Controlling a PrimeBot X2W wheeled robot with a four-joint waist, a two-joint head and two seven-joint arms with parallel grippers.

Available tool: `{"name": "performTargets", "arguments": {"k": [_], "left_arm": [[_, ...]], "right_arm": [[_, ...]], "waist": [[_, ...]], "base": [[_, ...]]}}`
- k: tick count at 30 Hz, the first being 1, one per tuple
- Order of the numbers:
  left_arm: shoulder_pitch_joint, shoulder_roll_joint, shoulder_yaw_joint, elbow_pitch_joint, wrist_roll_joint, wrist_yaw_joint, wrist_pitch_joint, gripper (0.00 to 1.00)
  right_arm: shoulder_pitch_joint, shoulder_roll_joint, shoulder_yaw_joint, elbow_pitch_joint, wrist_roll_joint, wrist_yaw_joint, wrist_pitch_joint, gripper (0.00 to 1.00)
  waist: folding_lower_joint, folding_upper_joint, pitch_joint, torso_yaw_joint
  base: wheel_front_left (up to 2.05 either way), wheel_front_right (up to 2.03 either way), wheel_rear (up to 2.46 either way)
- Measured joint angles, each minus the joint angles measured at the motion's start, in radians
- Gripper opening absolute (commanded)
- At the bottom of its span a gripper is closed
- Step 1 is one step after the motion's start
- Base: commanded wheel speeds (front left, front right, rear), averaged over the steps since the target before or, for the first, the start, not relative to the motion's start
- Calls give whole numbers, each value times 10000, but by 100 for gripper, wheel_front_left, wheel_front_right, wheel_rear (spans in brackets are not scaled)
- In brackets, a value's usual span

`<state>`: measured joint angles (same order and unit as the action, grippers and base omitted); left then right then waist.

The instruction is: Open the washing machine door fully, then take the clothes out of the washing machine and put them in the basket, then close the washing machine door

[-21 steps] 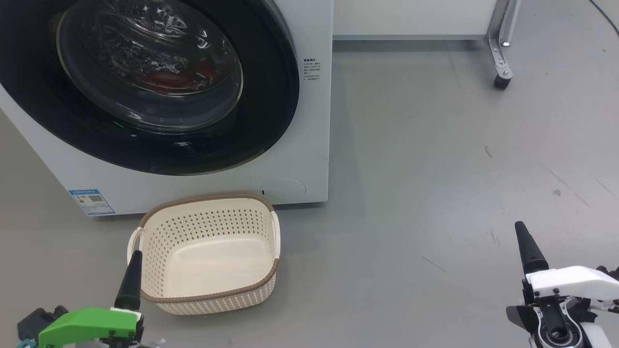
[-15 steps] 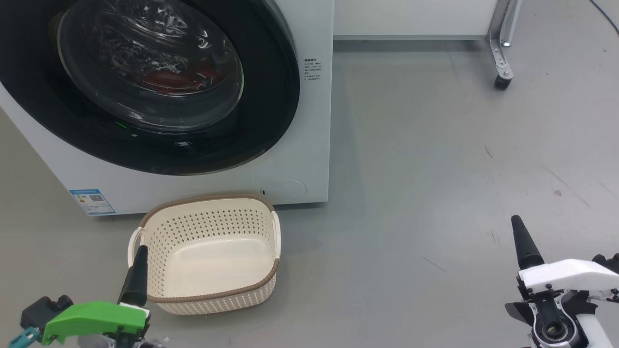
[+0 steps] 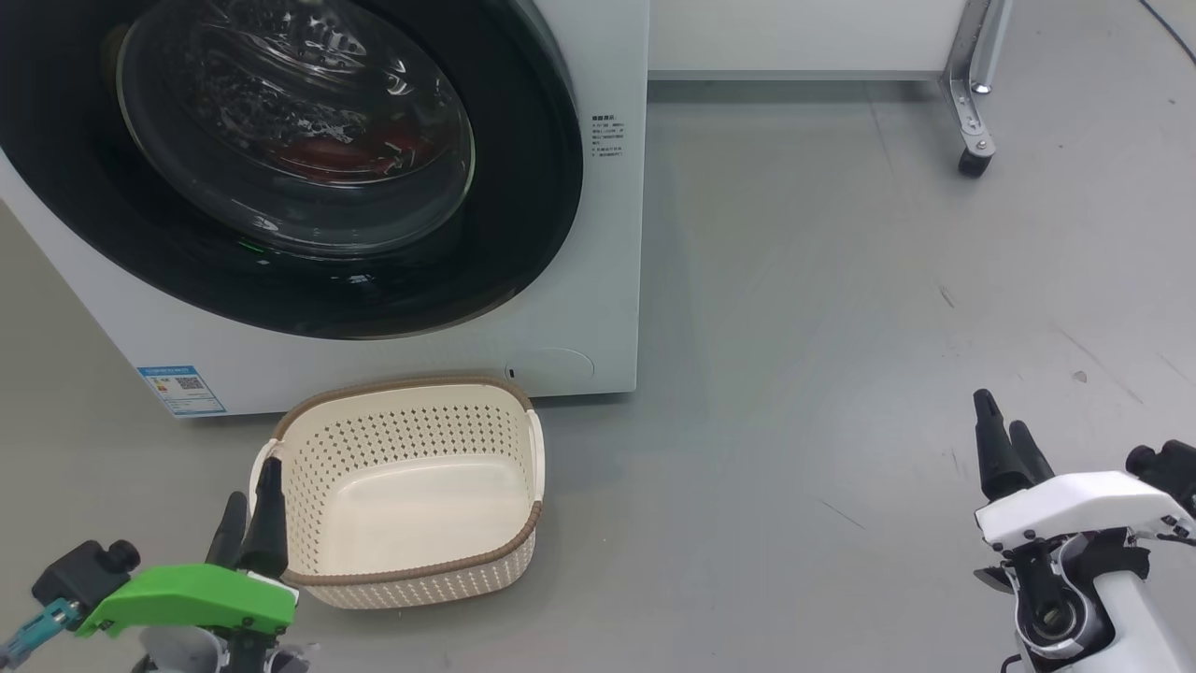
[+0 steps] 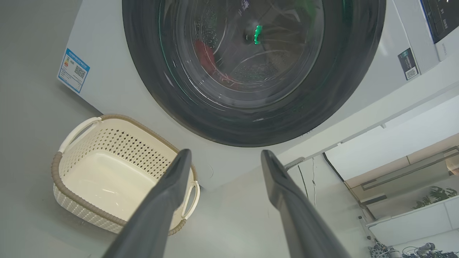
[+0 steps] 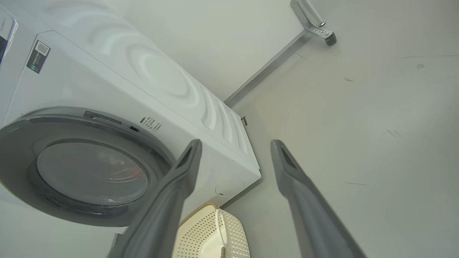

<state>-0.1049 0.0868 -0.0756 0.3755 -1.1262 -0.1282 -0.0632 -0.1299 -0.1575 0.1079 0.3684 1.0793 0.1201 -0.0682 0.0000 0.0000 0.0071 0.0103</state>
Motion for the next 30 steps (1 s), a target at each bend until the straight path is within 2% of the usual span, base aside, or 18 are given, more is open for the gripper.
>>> {"name": "performTargets", "arguments": {"k": [19, 30], "left_arm": [[-398, 117, -376, 75, 3193, 428, -679, 100], [-633, 88, -512, 98, 4934, 502, -1066, 100]], "right_arm": [[-601, -374, 663, 144, -2989, -362, -667, 100], [-969, -627, 922, 274, -4558, -516, -1032, 100]], "waist": [[0, 0, 24, 5], [0, 0, 64, 50]], "base": [[0, 0, 0], [0, 0, 0]]}}
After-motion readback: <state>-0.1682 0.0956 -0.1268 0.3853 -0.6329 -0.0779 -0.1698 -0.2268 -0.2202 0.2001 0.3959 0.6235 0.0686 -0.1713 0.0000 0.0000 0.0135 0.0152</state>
